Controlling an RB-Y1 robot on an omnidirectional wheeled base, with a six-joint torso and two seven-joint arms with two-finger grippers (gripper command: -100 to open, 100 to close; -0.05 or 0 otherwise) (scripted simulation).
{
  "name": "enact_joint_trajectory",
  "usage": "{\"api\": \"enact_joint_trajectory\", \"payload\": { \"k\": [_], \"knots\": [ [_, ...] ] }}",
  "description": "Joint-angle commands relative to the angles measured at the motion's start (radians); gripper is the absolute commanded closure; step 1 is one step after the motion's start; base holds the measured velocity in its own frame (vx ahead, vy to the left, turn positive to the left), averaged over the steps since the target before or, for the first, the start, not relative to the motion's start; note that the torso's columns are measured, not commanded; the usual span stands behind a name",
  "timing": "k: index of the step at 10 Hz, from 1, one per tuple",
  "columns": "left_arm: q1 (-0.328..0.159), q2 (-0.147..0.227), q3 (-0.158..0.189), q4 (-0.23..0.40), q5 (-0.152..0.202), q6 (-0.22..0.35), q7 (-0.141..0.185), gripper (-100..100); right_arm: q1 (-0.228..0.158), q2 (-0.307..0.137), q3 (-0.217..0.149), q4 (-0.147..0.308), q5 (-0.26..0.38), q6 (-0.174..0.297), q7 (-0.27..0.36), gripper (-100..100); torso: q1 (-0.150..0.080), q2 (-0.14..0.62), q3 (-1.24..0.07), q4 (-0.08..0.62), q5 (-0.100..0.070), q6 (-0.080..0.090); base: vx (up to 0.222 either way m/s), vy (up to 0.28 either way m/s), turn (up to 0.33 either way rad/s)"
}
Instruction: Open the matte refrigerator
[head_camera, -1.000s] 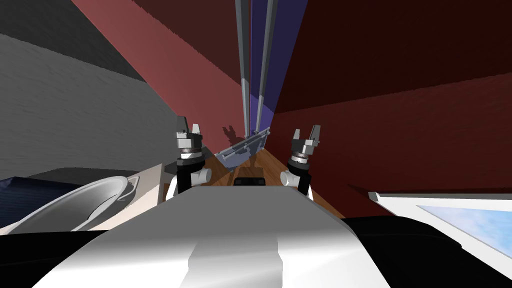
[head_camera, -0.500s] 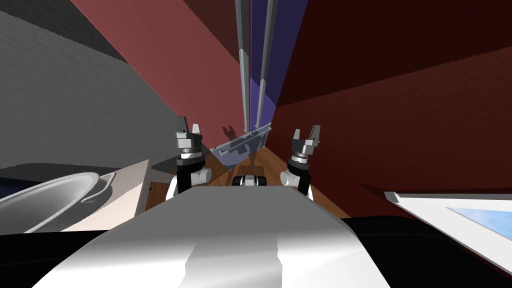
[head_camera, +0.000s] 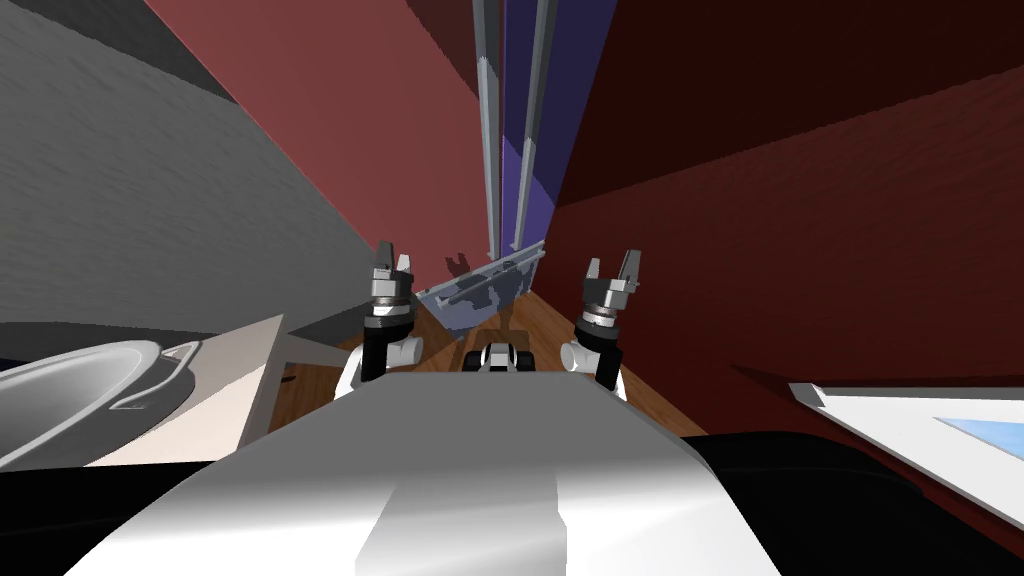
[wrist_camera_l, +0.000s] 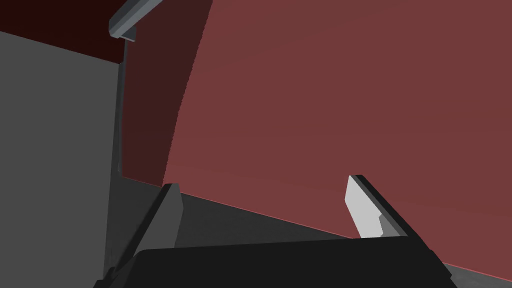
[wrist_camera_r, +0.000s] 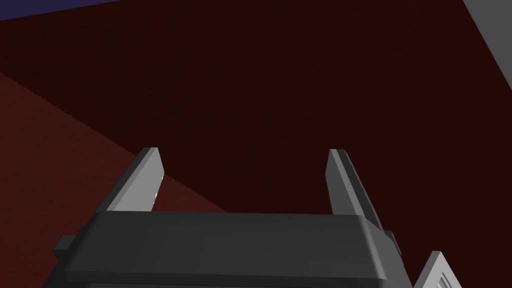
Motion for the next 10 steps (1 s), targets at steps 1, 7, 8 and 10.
{"api": "enact_joint_trajectory", "payload": {
  "k": [1, 7, 8, 10],
  "knots": [
    [-0.008, 0.026, -0.006, 0.071, 0.000, -0.010, -0.001, -100, 0.000, 0.000, 0.000, 0.000, 0.000, 0.000, 0.000, 0, -0.001, 0.000, 0.000, 0.000, 0.000, 0.000, 0.006, 0.023, -0.002],
    [-0.045, 0.069, -0.013, 0.256, 0.005, -0.017, 0.000, -100, 0.000, 0.000, 0.000, 0.000, 0.000, 0.000, 0.000, 0, 0.000, 0.000, 0.000, 0.000, 0.000, 0.000, 0.009, 0.026, -0.004],
    [-0.052, 0.074, -0.015, 0.287, 0.006, -0.018, 0.000, -100, 0.000, 0.000, 0.000, 0.000, 0.000, 0.000, 0.000, 0, 0.000, 0.000, 0.000, 0.000, 0.000, 0.000, 0.007, 0.026, -0.005],
    [-0.060, 0.077, -0.016, 0.334, 0.007, -0.020, 0.000, -100, 0.000, 0.000, 0.000, 0.000, 0.000, 0.000, 0.000, 0, -0.001, 0.001, 0.000, 0.001, 0.000, 0.000, 0.005, 0.016, -0.002]
  ]
}}
